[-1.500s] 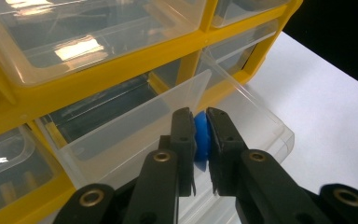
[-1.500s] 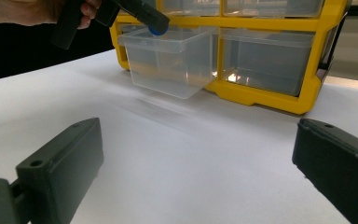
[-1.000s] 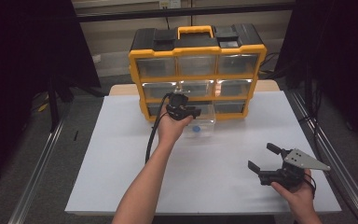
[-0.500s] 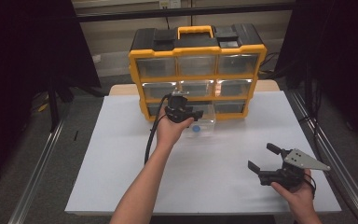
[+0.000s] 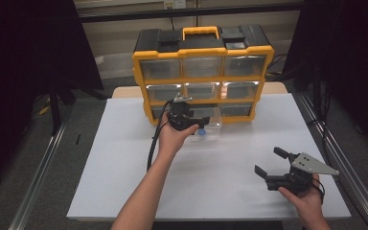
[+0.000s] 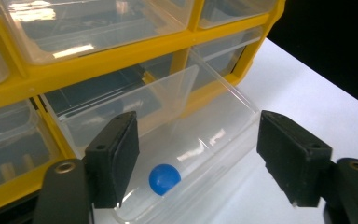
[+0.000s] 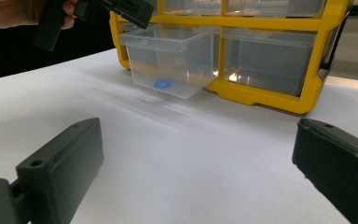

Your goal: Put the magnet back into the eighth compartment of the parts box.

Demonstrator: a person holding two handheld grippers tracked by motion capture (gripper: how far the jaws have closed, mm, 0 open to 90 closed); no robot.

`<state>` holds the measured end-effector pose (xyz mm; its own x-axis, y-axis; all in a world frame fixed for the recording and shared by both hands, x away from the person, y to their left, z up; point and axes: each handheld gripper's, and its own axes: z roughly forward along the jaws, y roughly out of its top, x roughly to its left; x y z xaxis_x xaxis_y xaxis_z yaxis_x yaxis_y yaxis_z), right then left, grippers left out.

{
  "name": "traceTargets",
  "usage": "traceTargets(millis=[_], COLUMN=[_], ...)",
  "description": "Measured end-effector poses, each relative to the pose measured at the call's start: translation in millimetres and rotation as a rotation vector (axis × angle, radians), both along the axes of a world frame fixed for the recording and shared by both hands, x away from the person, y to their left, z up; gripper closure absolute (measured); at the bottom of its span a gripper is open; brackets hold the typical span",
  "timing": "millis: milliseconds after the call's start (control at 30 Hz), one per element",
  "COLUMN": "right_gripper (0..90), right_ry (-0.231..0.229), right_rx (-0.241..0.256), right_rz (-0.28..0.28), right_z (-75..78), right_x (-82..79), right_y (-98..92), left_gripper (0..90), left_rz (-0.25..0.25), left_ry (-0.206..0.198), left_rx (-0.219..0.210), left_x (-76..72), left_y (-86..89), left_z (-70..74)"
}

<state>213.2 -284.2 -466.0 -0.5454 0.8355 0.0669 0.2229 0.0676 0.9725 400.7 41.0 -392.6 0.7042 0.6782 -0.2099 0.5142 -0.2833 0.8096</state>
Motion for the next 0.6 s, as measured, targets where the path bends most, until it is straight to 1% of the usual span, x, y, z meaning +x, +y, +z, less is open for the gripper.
traceTargets(millis=[33, 67, 133, 167, 200, 233, 333, 367, 400, 433, 500, 600], right_gripper=[1.5, 1.5, 1.5, 1.5, 1.5, 1.5, 1.5, 1.5, 1.5, 1.5, 1.5, 1.5], right_ry=[-0.001, 0.000, -0.003, -0.003, -0.001, -0.001, -0.004, -0.003, -0.001, -0.001, -0.002, -0.003], right_rx=[0.000, -0.001, 0.000, 0.000, 0.001, 0.001, -0.001, 0.000, 0.001, 0.001, 0.000, -0.001], right_rz=[0.001, 0.001, 0.001, 0.001, 0.002, 0.002, 0.002, 0.003, 0.003, 0.003, 0.003, 0.003], right_z=[0.0, 0.0, -0.1, -0.1, -0.1, -0.1, -0.1, -0.2, -0.2, -0.1, -0.2, -0.1], right_x=[0.1, 0.0, 0.0, 0.0, 0.0, 0.1, 0.2, 0.1, 0.0, 0.0, 0.2, 0.2], right_y=[0.0, 0.1, 0.4, 0.4, 0.4, 0.5, 0.5, 0.5, 0.5, 0.5, 0.5, 0.7], left_gripper=[27.4, 26.2, 23.0, 21.2, 19.8, 19.5, 16.1, 16.0, 15.8, 14.6, 12.8, 11.7], left_rz=[-0.003, 0.003, 0.003, 0.002, -0.009, 0.002, -0.010, 0.000, -0.004, -0.007, -0.004, -0.013], left_ry=[-0.003, 0.001, 0.008, 0.007, 0.002, 0.009, 0.003, 0.007, 0.001, -0.007, -0.004, -0.007], left_rx=[0.010, -0.004, 0.005, 0.001, 0.015, -0.008, 0.011, -0.013, 0.008, 0.014, -0.006, -0.004], left_x=[-0.6, -1.6, -2.6, -2.9, -3.0, -4.6, -6.1, -7.6, -8.0, -8.7, -10.4, -13.3], left_y=[0.4, -0.1, 0.1, 0.0, 1.1, -0.1, 0.9, -0.2, 0.6, 1.0, 0.4, 0.3], left_z=[0.4, 0.2, 0.3, -0.2, -0.2, -0.3, 0.3, 0.2, 0.9, 1.2, 0.9, 1.8])
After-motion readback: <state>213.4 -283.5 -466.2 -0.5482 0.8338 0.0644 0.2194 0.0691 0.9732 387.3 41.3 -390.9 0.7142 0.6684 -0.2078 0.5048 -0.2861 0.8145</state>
